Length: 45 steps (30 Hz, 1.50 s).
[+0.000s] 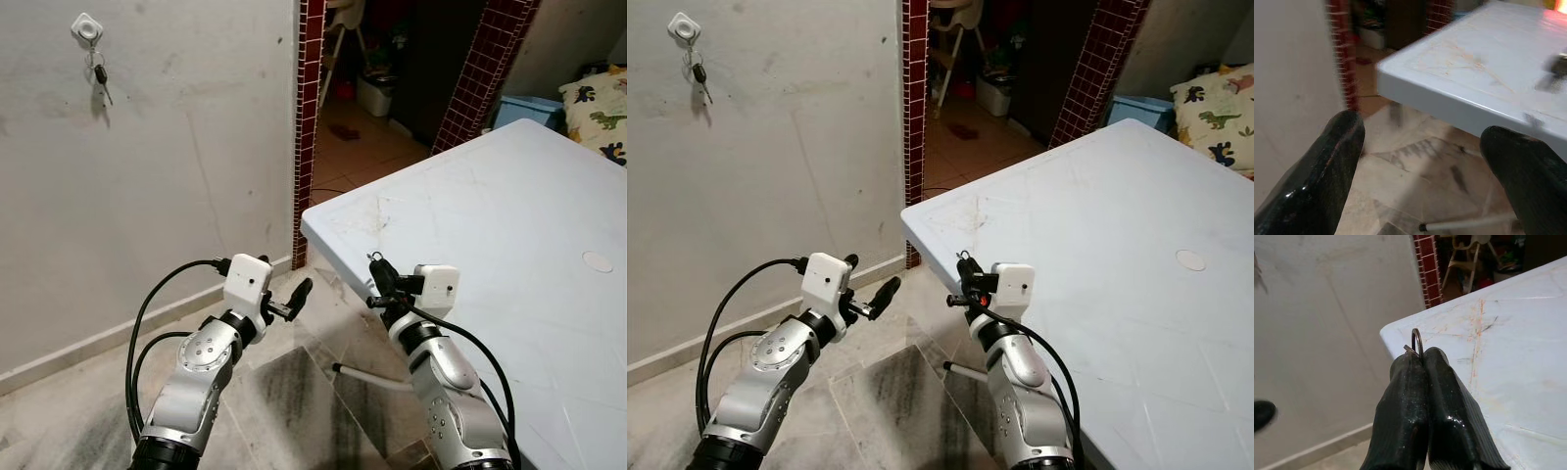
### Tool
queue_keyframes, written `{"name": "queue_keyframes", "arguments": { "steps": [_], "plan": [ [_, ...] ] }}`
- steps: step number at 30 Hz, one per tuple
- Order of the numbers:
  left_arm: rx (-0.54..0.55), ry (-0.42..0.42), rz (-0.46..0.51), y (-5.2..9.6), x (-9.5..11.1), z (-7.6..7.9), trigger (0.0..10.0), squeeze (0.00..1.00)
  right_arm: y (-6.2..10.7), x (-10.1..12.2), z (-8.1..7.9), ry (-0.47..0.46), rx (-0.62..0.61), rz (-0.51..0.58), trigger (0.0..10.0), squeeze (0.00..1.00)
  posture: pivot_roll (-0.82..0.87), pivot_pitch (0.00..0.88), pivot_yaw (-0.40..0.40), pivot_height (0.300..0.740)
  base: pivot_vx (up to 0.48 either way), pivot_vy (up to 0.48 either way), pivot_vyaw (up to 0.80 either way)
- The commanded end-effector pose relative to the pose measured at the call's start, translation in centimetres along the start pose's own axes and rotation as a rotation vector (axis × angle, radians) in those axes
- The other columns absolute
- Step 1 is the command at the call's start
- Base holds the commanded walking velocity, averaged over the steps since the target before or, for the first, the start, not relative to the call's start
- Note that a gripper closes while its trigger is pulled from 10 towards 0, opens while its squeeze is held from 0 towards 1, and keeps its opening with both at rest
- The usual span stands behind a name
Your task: Hang keys on a hook
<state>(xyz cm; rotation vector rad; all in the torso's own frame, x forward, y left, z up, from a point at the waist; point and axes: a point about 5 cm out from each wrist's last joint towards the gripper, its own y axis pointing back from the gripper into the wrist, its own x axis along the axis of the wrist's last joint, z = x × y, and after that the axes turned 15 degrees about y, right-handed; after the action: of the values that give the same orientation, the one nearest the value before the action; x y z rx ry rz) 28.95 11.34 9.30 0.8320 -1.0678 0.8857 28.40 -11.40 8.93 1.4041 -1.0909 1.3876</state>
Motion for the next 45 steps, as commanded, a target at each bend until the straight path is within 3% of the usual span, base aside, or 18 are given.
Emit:
{"name": "queue_keyframes", "arguments": {
  "steps": [1, 11, 23, 45],
  "plan": [
    [0.053, -0.017, 0.048, 0.0, 1.0, -0.5, 10.0, 0.00, -0.2, 1.3, 0.5, 0.027, -0.023, 0.044, 10.0, 0.00, 0.16, 0.000, -0.034, 0.740, 0.000, 0.000, 0.00],
    [0.101, 0.004, 0.051, 0.2, 1.1, -1.1, 10.0, 0.00, -0.4, 1.5, 0.8, 0.045, -0.060, 0.040, 10.0, 0.00, 0.17, 0.000, -0.035, 0.740, 0.000, 0.000, 0.69],
    [0.083, -0.006, 0.040, -0.2, 1.6, -1.1, 10.0, 0.00, -0.4, 1.4, 1.3, 0.036, -0.112, 0.042, 10.0, 0.00, 0.19, 0.000, -0.013, 0.740, 0.000, 0.044, 0.80],
    [0.104, 0.007, 0.056, -1.0, 2.5, -1.0, 10.0, 0.00, -1.4, 2.2, 2.2, 0.054, -0.161, 0.056, 10.0, 0.00, 0.18, 0.000, -0.001, 0.740, 0.000, 0.455, 0.00]
  ]
}}
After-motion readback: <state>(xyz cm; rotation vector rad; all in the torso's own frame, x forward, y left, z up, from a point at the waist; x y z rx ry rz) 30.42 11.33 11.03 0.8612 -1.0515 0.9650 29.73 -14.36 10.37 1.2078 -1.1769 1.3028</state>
